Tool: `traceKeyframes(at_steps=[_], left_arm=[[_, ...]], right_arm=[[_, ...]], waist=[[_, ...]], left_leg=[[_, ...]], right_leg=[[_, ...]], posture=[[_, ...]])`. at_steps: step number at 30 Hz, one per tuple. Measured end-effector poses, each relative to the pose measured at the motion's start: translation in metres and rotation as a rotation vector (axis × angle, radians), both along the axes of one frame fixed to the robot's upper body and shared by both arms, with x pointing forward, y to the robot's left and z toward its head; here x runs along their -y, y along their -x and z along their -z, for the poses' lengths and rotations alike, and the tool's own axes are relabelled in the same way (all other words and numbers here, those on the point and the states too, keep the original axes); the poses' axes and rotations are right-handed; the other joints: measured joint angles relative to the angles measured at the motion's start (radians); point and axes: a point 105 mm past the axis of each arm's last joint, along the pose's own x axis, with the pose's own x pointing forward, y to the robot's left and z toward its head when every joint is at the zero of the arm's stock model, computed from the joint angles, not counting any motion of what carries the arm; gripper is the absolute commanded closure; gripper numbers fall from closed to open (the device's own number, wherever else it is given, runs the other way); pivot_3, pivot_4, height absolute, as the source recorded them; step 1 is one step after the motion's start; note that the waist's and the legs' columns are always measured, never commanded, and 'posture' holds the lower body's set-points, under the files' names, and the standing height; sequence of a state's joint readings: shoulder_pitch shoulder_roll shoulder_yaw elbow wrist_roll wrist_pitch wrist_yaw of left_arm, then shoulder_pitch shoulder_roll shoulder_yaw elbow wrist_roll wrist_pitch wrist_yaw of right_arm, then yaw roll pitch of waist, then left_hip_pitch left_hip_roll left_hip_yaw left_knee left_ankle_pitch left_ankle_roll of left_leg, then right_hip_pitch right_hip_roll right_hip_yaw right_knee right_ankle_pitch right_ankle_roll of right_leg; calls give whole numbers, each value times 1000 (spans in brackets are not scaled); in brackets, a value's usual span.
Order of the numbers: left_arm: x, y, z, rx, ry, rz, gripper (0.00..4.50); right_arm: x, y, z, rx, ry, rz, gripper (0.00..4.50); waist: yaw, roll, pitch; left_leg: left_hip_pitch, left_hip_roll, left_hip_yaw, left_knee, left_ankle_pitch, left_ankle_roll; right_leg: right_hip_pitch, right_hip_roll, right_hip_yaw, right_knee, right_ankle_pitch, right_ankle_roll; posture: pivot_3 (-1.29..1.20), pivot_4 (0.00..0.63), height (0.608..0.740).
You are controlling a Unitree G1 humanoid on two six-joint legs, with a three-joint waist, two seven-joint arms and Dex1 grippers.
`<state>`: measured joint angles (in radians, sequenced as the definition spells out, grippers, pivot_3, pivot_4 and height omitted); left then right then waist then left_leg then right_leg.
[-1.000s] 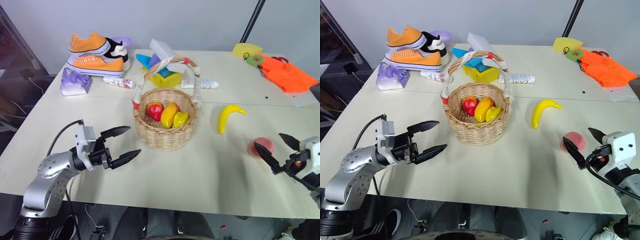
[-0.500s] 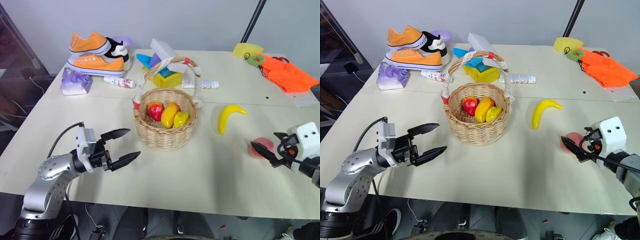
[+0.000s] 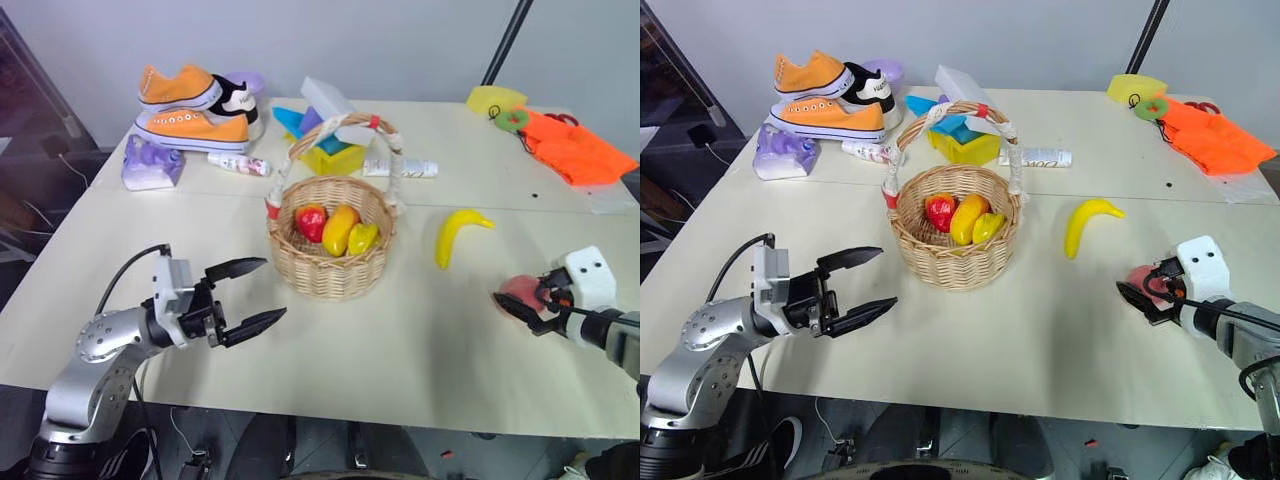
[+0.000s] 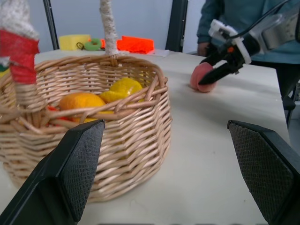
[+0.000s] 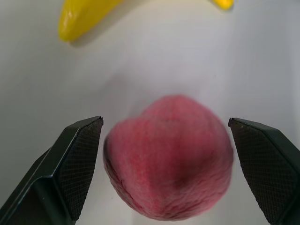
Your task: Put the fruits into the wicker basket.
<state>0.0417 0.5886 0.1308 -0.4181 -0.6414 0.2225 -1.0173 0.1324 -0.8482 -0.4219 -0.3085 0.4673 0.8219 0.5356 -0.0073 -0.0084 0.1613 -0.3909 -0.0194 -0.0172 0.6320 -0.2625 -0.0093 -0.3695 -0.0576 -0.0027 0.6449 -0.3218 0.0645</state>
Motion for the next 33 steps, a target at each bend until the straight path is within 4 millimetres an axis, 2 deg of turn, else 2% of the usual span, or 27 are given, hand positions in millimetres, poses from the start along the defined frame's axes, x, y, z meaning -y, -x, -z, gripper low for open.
traceKeyframes(at_steps=[3,5,8,14,17,20,23,25,29,33], left_arm=[[2,0,-2,-3,-2,-6,0],[3,-1,-4,-1,-4,-5,0],[3,-1,-5,2,-6,-6,0],[2,-2,-5,1,-10,-11,0],[-4,-6,-4,-4,-6,-42,0],[-13,-8,-4,0,-3,-87,0],[-19,-7,-1,-5,1,-122,0],[-21,-7,1,-6,12,-137,0],[-22,-5,3,-8,20,-149,0],[-20,-2,7,-16,9,-138,0]], right_arm=[[1,-2,0,4,-5,7,30],[2,-3,1,3,-6,15,562],[2,-3,2,5,-7,18,1599],[0,-3,2,3,-15,16,1697],[-12,-9,-6,28,-58,-10,1697],[-37,-24,-39,134,-121,-88,1697],[-81,-32,-85,274,-198,-245,1697],[-109,-29,-103,318,-235,-350,1697],[-151,-31,-117,327,-320,-471,1697],[-194,-40,-121,325,-390,-571,1697]], waist=[[-1,0,0],[-1,0,0],[-1,0,0],[-1,0,0],[-5,0,0],[-8,1,0],[-5,1,0],[-1,-2,0],[0,-3,0],[-8,-3,0]], left_leg=[[0,0,0,0,0,0],[0,0,0,0,0,0],[0,0,0,0,0,0],[0,0,0,0,0,0],[0,0,0,0,0,0],[0,0,0,0,0,0],[0,0,0,-1,0,0],[0,0,0,-1,0,0],[-2,0,0,-1,0,0],[-1,0,0,-1,0,0]], right_leg=[[0,0,0,0,0,0],[0,0,0,0,0,0],[0,0,0,0,0,1],[0,0,0,0,0,0],[0,0,0,1,0,1],[-1,0,0,1,0,1],[-2,0,0,1,2,3],[-1,0,-1,0,1,3],[-1,-1,0,-1,0,0],[-3,-1,0,0,0,0]], posture=[[0,150,740],[0,150,740],[0,150,740],[0,150,740],[0,150,740],[0,150,740],[0,150,740],[0,150,740],[0,150,740],[0,150,740]])
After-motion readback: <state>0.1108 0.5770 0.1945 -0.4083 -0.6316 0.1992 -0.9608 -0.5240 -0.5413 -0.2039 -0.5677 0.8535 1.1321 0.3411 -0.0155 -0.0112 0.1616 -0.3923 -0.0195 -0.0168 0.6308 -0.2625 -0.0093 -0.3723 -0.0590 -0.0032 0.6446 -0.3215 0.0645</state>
